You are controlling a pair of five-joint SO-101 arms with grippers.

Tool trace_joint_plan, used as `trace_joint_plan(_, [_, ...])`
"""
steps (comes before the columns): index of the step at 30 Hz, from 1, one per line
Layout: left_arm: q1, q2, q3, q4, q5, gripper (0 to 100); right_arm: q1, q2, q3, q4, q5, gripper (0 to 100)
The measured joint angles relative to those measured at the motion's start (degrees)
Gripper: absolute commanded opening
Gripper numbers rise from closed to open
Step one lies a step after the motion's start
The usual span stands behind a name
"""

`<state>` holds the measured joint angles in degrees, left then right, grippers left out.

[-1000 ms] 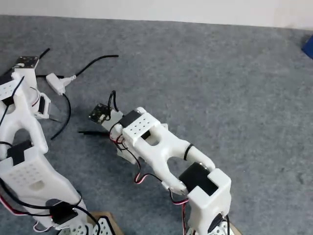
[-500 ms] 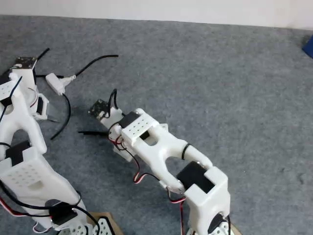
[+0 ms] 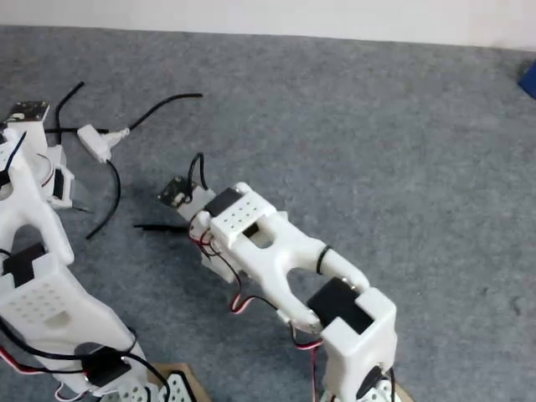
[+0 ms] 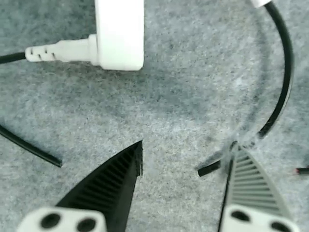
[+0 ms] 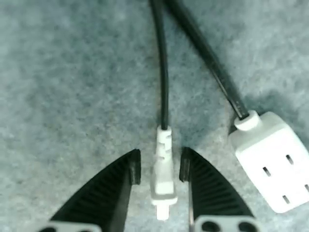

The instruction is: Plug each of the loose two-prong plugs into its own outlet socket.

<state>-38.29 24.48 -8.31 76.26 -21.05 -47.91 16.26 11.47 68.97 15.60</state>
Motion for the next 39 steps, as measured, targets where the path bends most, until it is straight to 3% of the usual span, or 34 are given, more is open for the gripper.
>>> trace_joint_plan(18, [0.0, 0.0, 0.0, 0.0, 0.0, 29, 0.0, 4.0, -0.4, -4.1, -0.1, 13.5])
trace_joint_plan(22, [0.0, 0.0, 0.0, 0.0, 0.0, 29, 0.2, 4.1, -0.8, -4.4, -0.1, 0.0])
trace_joint_plan(31, [0.0, 0.0, 0.0, 0.0, 0.0, 29, 1.1, 4.2, -1.1, -4.9, -0.2, 0.7])
trace_joint_plan(39, [0.3, -1.0, -2.6, 3.1, -0.4, 29, -1.8, 2.2, -9.6, 5.9, -10.5, 0.6])
